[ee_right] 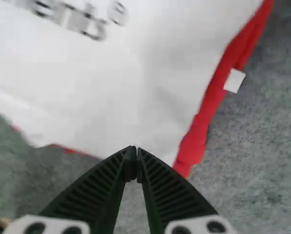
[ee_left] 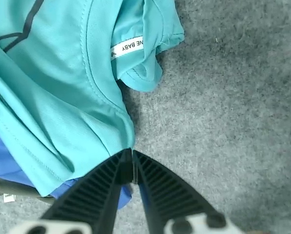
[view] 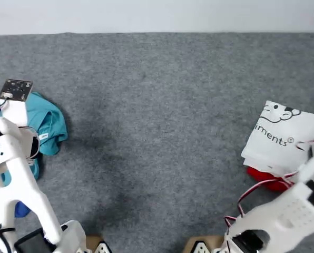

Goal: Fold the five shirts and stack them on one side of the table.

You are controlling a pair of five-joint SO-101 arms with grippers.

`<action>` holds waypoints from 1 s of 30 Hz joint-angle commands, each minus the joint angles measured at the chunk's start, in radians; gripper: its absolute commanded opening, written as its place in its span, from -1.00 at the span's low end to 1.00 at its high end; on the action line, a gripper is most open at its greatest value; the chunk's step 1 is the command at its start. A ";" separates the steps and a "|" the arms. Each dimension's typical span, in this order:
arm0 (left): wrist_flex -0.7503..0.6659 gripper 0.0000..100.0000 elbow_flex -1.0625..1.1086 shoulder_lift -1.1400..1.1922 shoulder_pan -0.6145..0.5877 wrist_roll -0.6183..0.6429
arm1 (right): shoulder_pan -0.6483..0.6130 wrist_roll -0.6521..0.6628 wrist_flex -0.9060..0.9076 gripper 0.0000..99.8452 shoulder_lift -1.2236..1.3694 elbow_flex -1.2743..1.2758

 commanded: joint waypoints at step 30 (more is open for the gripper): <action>0.160 -0.99 -0.183 -0.037 0.003 -0.003 | -0.292 -0.130 0.077 -0.98 -0.183 0.173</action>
